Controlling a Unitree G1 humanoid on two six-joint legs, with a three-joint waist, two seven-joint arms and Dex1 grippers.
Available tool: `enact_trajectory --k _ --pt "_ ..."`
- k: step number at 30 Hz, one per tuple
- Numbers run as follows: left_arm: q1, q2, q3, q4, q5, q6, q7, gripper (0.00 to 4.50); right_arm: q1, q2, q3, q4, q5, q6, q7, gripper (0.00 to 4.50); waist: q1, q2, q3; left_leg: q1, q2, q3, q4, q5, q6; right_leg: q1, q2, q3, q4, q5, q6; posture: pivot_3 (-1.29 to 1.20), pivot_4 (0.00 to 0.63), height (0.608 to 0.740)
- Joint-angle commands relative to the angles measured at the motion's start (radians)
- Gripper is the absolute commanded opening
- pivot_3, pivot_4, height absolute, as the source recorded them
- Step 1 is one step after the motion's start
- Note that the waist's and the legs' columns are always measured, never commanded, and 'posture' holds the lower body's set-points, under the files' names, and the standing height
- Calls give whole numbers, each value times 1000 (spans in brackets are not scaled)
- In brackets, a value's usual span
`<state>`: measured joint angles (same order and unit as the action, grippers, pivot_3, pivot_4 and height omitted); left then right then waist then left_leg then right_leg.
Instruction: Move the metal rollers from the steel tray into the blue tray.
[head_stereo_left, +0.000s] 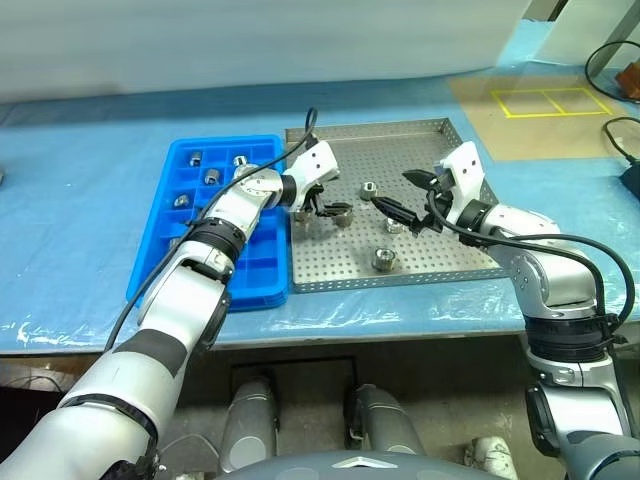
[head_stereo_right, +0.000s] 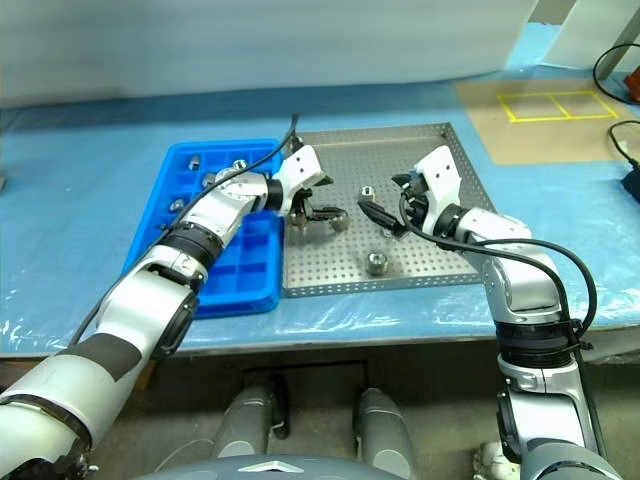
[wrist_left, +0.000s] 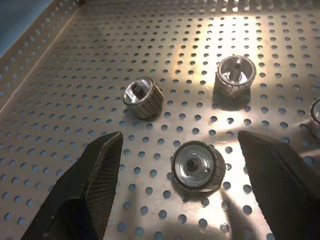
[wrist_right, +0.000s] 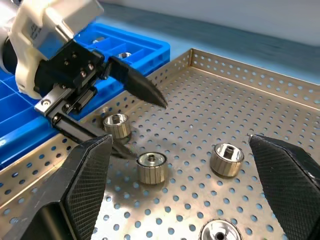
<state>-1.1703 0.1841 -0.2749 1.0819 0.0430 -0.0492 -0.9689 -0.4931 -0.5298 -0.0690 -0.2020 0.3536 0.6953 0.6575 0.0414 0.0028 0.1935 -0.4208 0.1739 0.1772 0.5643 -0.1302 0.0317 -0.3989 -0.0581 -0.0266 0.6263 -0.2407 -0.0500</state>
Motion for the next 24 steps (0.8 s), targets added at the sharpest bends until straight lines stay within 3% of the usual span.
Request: enact_trajectory --k 1,24 --pt "-55 -8 -13 52 40 -43 -64 3864 1 -10 -33 -57 15 0 -25 4500 0 0 0 0 0 0 0 0 0 0 0 0 0 0 0 -289 150 740" --pt "-108 -123 -10 232 219 -7 117 3864 57 0 -2 -69 -6 -24 -97 4500 -3 0 0 1 0 0 4 -2 3 4 -2 -1 -1 0 0 -349 150 740"
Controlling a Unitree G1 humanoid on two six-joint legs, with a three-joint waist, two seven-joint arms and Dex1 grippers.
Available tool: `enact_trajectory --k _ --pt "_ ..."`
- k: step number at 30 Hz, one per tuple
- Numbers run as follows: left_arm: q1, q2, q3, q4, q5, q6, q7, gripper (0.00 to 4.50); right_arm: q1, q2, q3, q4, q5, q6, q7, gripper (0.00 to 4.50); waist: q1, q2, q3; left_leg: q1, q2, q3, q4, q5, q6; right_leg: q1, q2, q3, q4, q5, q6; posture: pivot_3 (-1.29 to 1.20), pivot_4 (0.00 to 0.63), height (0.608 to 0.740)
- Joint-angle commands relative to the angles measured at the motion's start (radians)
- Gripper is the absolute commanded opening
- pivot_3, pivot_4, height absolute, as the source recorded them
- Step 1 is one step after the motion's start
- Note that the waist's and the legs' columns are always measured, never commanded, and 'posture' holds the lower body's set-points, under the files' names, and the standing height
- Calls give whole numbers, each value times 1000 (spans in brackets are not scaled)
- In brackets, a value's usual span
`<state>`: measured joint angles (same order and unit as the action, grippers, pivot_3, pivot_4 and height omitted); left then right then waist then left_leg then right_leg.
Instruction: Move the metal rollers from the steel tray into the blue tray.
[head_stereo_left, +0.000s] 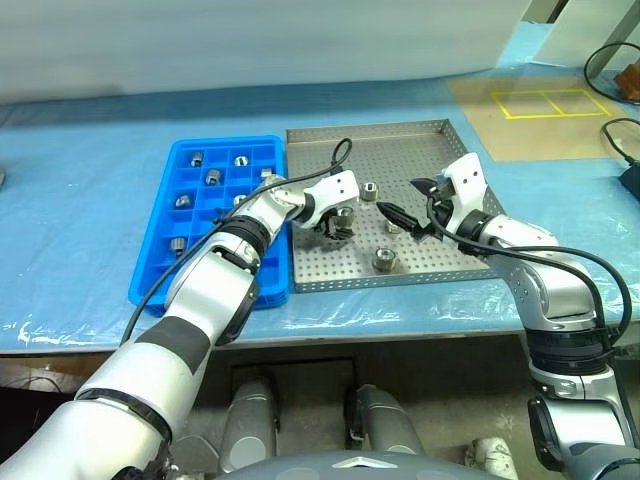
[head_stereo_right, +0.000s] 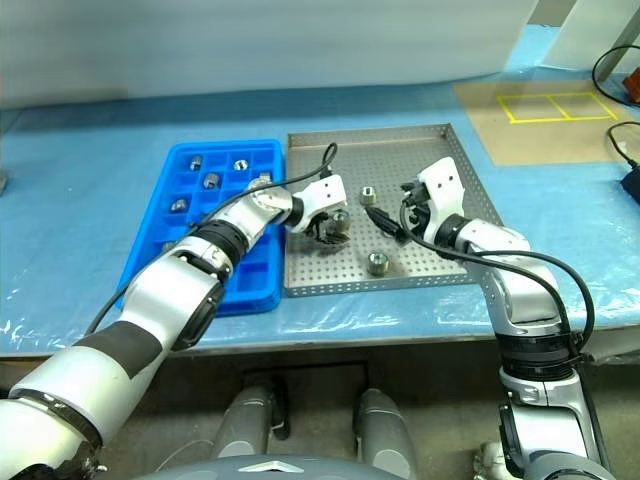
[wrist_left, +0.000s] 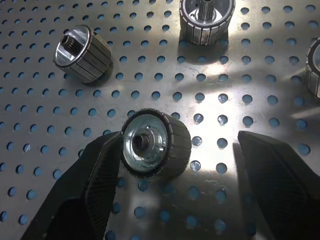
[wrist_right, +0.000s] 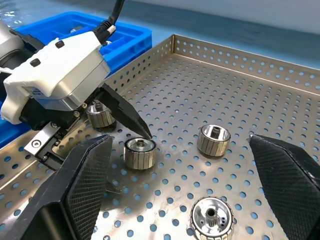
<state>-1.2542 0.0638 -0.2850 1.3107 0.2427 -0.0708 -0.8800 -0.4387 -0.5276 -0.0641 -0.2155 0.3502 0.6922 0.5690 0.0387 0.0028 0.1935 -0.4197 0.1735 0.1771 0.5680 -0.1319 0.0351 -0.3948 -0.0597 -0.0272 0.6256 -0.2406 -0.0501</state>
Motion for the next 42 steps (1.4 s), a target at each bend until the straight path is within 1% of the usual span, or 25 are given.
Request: enact_trajectory --k 1,8,9,10,18,25,28,30,33,37,39,42 --pt "-25 -4 2 6 22 21 37 3864 4 -1 -7 -57 -3 -21 -12 4500 -1 0 0 0 0 0 0 0 0 0 0 0 0 0 0 -352 150 740" --pt "-18 -13 6 5 31 17 30 3864 20 -1 -7 -59 -10 -30 -22 4500 -1 0 0 0 0 0 0 0 1 1 0 0 -1 0 0 -359 150 740" --pt "-17 -12 8 5 30 15 25 3701 20 0 -7 -59 -10 -31 -24 4500 -1 0 0 0 0 0 0 -1 1 1 0 0 -1 0 0 -360 150 740" --pt "-17 -12 7 7 34 17 45 3497 21 0 -6 -59 -11 -32 -26 4500 -1 0 0 0 0 0 0 -1 1 1 0 0 -1 0 0 -360 150 740" --pt "-28 -14 23 16 43 48 150 3497 21 5 -1 -50 -16 -42 -28 4500 -2 0 0 0 0 0 0 -1 1 1 0 0 -1 0 0 -357 150 740" --pt "-30 24 44 -4 19 12 23 3497 17 6 0 -45 -18 -45 -29 4500 -2 0 0 0 0 0 0 -1 2 1 0 0 -2 0 0 -352 150 740" --pt "-44 56 82 -30 -20 -29 -28 3497 14 8 -1 -47 -14 -44 -29 4500 -2 0 0 0 0 0 -1 -1 2 0 0 0 -2 0 0 -350 150 740" --pt "-56 85 132 -58 -66 -55 -40 3497 12 12 -7 -50 -8 -45 -31 4500 -2 0 0 0 0 0 -1 -1 2 0 0 0 -3 0 0 -350 150 740" --pt "-27 147 207 -168 -164 -92 -155 3497 15 18 -11 -57 -5 -45 -35 4500 -2 0 0 0 0 0 -2 -1 2 0 0 0 -3 0 0 -348 150 740" --pt "117 256 268 -483 -295 -36 -306 3497 20 24 -15 -55 -2 -49 -36 4500 -4 1 0 0 0 1 -3 -1 1 -1 0 0 -3 0 0 -327 150 740" --pt "204 323 294 -650 -342 36 -321 3497 15 32 -12 -42 -1 -56 -32 4500 -11 1 0 1 1 2 -5 -1 1 -1 0 1 -3 0 0 -315 150 740" --pt "338 407 334 -885 -401 161 -290 3497 5 51 0 -21 -1 -68 -29 4500 -18 2 1 -1 2 2 -5 0 0 -4 0 0 -2 0 -1 -271 150 740"
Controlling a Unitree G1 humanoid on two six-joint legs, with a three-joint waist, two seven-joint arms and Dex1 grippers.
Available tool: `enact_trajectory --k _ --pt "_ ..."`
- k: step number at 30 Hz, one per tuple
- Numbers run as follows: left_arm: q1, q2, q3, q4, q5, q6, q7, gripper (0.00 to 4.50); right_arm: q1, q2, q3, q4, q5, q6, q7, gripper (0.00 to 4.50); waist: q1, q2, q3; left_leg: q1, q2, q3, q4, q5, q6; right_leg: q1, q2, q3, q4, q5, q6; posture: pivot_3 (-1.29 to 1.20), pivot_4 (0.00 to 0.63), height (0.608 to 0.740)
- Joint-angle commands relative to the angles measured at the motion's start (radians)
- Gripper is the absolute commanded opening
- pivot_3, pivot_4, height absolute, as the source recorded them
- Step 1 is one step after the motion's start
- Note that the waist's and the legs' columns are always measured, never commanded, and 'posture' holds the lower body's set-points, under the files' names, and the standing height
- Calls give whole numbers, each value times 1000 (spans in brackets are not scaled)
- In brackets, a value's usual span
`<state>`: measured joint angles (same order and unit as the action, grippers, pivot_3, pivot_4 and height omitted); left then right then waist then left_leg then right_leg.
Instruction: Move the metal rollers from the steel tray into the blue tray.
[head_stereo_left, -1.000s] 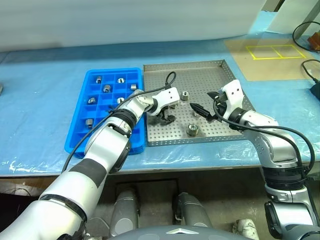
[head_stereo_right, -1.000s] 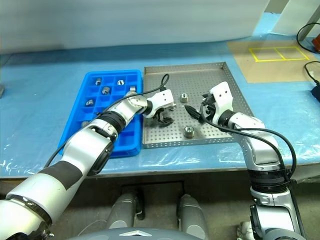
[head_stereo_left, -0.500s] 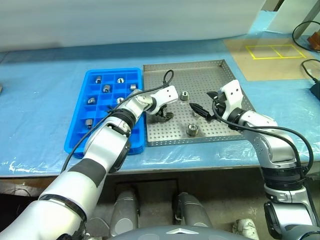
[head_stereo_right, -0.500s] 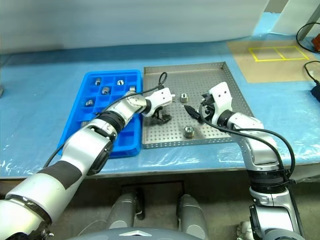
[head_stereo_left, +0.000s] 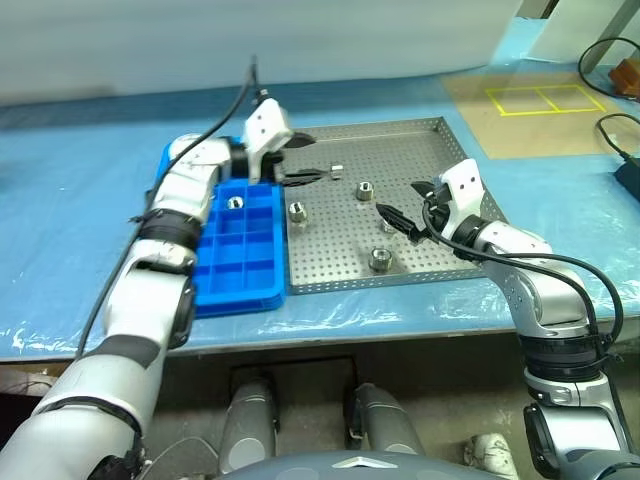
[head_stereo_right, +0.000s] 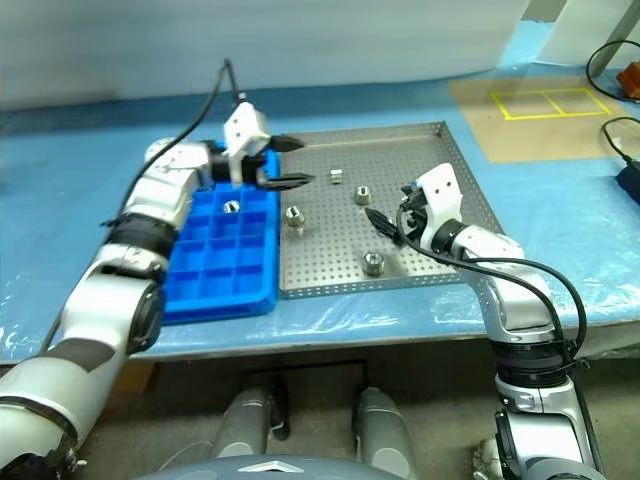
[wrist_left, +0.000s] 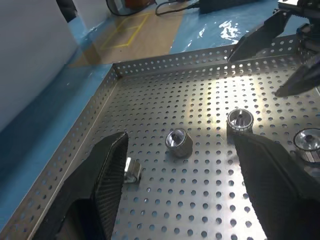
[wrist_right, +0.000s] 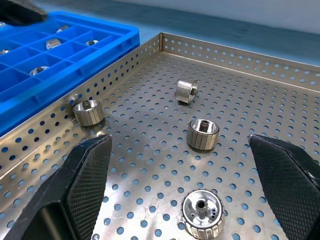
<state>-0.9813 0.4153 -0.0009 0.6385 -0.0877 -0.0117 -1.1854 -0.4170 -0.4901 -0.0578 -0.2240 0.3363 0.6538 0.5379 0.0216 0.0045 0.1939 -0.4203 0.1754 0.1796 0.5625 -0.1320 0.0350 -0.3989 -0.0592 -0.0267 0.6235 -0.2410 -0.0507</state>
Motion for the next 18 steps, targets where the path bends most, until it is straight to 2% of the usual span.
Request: enact_trajectory --k 1,6,11,18 --pt "107 74 55 -282 -86 135 22 3497 -19 18 -1 -8 12 -32 6 4500 -2 1 0 -1 0 0 0 0 -1 -1 0 0 0 0 0 -265 150 740" --pt "321 140 76 -588 -166 309 77 3497 -55 27 34 31 13 -40 56 4500 4 1 1 0 0 0 0 -1 -4 0 0 0 0 0 0 -201 150 740" --pt "384 135 66 -693 -199 384 145 3497 -97 -6 67 77 7 -46 139 4500 21 1 1 1 1 0 0 0 -6 1 0 0 1 0 0 -147 150 740" --pt "434 157 24 -764 -268 446 108 3497 -90 -92 107 69 -1 -49 250 4500 25 1 1 1 0 0 -1 0 -6 0 0 0 0 0 0 -126 150 740"
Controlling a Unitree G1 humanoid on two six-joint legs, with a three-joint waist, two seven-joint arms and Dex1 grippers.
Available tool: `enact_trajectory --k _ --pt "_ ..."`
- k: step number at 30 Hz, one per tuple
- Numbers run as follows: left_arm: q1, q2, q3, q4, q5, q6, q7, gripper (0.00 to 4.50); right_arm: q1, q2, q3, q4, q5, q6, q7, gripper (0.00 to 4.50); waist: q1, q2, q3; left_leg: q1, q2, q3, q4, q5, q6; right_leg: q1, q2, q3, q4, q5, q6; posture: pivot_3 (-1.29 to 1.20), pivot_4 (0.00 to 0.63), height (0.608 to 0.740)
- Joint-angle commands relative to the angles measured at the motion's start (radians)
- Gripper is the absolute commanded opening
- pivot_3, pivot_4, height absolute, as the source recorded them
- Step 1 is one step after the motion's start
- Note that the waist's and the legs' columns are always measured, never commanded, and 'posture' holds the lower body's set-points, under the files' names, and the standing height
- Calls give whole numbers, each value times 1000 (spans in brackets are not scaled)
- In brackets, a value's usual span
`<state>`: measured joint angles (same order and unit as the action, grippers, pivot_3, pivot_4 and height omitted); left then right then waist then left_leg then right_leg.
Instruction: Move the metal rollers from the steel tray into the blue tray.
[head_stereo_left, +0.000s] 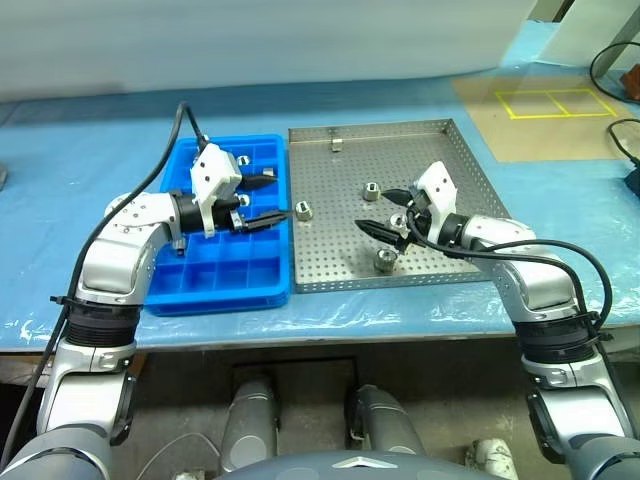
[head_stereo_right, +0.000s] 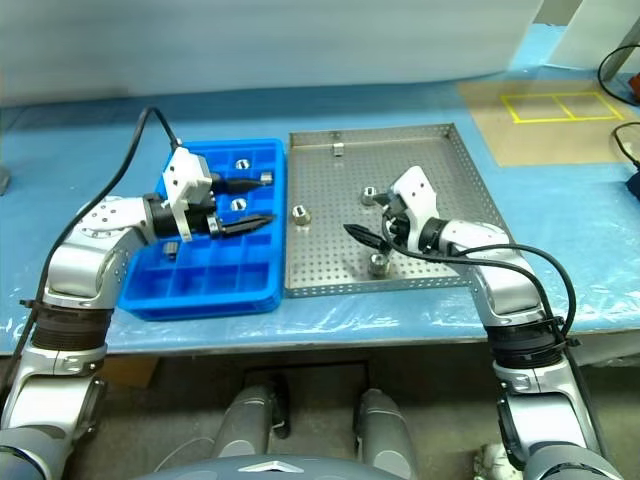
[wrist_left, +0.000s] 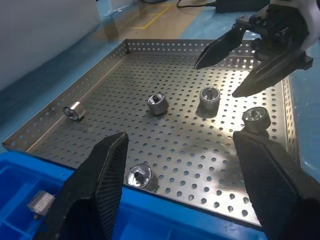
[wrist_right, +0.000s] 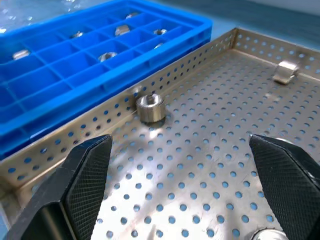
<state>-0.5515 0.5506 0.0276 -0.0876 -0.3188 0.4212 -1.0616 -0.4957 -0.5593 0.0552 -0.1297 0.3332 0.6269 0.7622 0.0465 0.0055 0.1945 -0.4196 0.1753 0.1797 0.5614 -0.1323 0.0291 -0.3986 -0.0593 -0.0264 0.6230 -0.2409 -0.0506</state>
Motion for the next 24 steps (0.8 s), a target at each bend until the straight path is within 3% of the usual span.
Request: enact_trajectory --k 1,6,11,16,24 --pt "6 21 -8 -28 -36 9 -15 3497 -18 -22 -9 -22 2 -21 25 4500 0 0 0 0 0 0 0 0 0 0 0 0 0 0 0 -126 150 740" --pt "-33 3 -73 105 46 -78 9 3497 -23 -15 -21 -35 5 -13 8 4500 -2 0 0 1 1 0 0 0 -1 0 1 0 1 0 0 -146 150 740" --pt "-160 -79 -224 223 114 -206 -72 3497 3 -42 -73 -47 8 -6 -24 4500 10 0 0 1 -1 0 1 0 -1 1 0 1 0 0 0 -181 150 740" --pt "-314 -218 -355 507 208 -386 -157 3497 51 -84 -157 -67 15 4 -61 4500 12 0 0 0 -3 1 2 0 1 2 -2 2 -1 0 1 -274 150 740" --pt "-431 -348 -422 866 310 -613 -219 3497 186 -104 -251 -214 37 69 -134 4500 -29 1 0 0 -1 1 1 1 5 1 1 1 0 0 1 -396 150 740"
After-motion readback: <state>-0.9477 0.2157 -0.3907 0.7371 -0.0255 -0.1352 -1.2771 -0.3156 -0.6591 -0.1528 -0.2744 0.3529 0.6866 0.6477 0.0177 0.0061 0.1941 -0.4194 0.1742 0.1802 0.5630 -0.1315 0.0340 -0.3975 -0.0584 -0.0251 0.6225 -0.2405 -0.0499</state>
